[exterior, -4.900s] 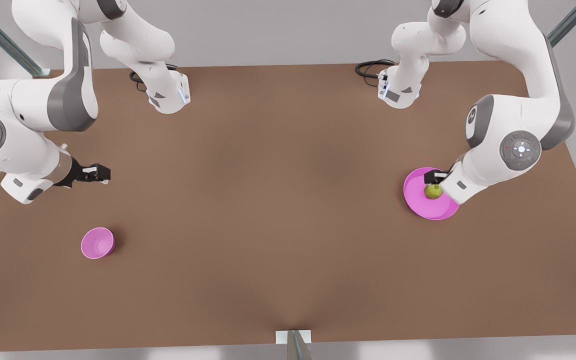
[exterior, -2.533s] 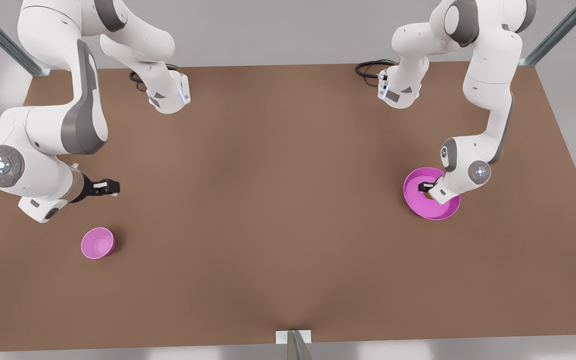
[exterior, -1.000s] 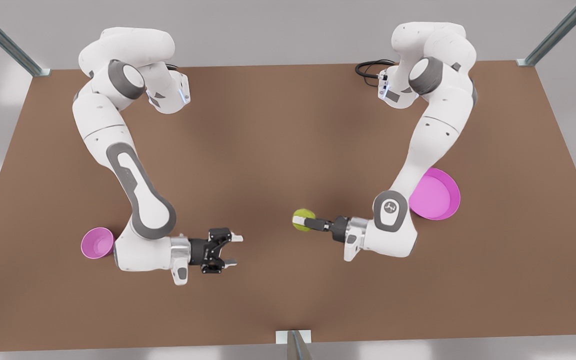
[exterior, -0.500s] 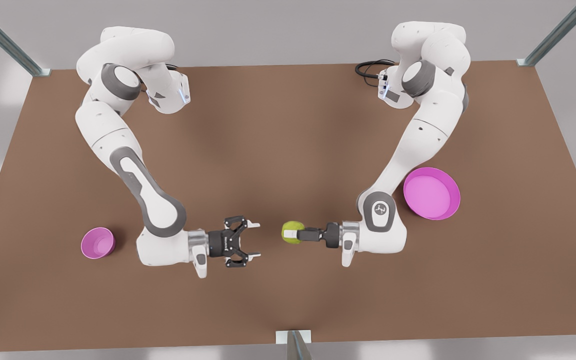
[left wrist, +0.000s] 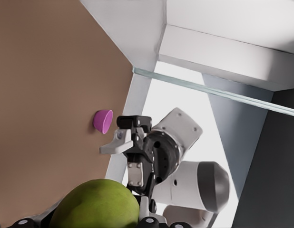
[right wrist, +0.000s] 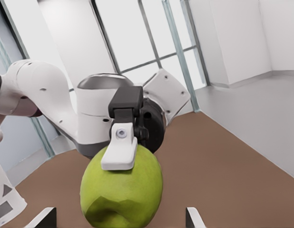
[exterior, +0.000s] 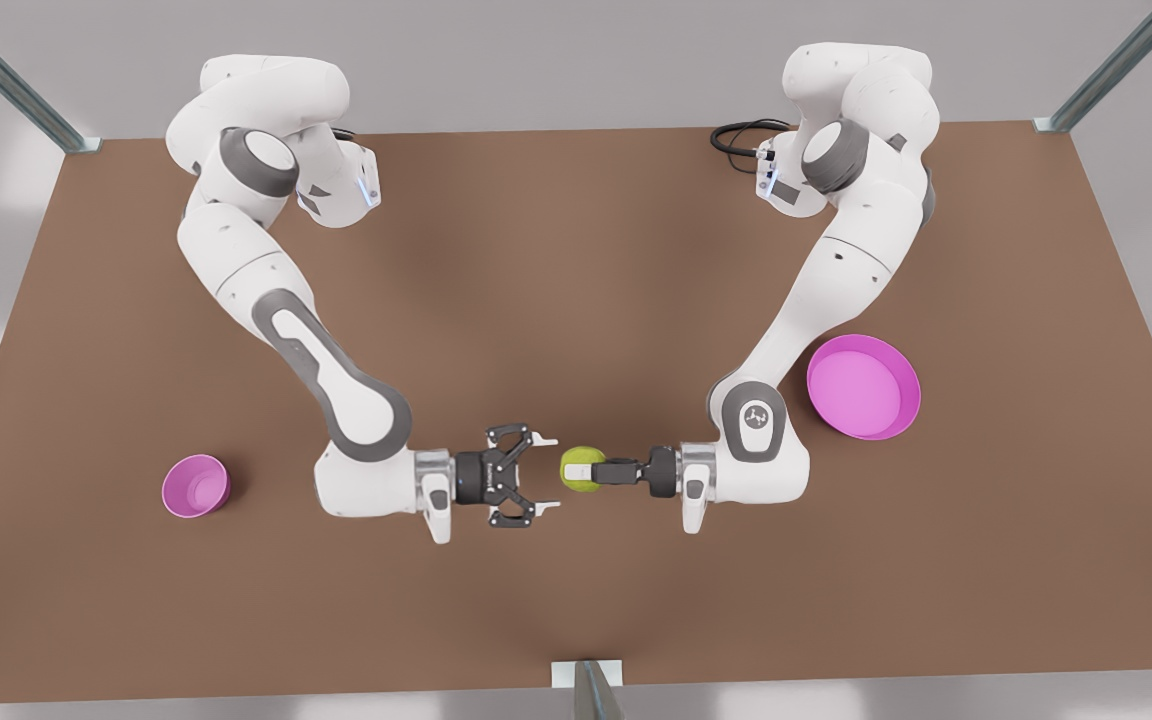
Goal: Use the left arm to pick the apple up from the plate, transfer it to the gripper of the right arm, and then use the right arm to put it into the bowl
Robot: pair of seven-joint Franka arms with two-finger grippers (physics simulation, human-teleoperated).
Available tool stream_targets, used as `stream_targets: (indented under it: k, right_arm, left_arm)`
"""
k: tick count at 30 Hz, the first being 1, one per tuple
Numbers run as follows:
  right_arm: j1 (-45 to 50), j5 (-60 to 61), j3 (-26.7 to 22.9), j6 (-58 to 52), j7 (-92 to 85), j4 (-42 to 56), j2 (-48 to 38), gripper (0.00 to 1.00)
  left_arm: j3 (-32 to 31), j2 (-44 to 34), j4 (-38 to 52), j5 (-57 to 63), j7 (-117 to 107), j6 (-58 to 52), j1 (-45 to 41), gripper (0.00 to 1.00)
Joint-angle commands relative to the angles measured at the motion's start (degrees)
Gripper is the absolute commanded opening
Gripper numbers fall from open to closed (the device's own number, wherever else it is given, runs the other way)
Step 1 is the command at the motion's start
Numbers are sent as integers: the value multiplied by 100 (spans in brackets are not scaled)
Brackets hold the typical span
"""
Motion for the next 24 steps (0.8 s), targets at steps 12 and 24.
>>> stream_targets:
  k: [12, 24]
  right_arm:
    - [180, 217, 97, 349, -800, 46, 119, 100]
    - [347, 217, 106, 402, -835, 37, 145, 100]
  left_arm:
    - [-22, -2, 2, -36, 278, 14, -31, 68]
    - [-22, -2, 2, -36, 287, 41, -31, 68]
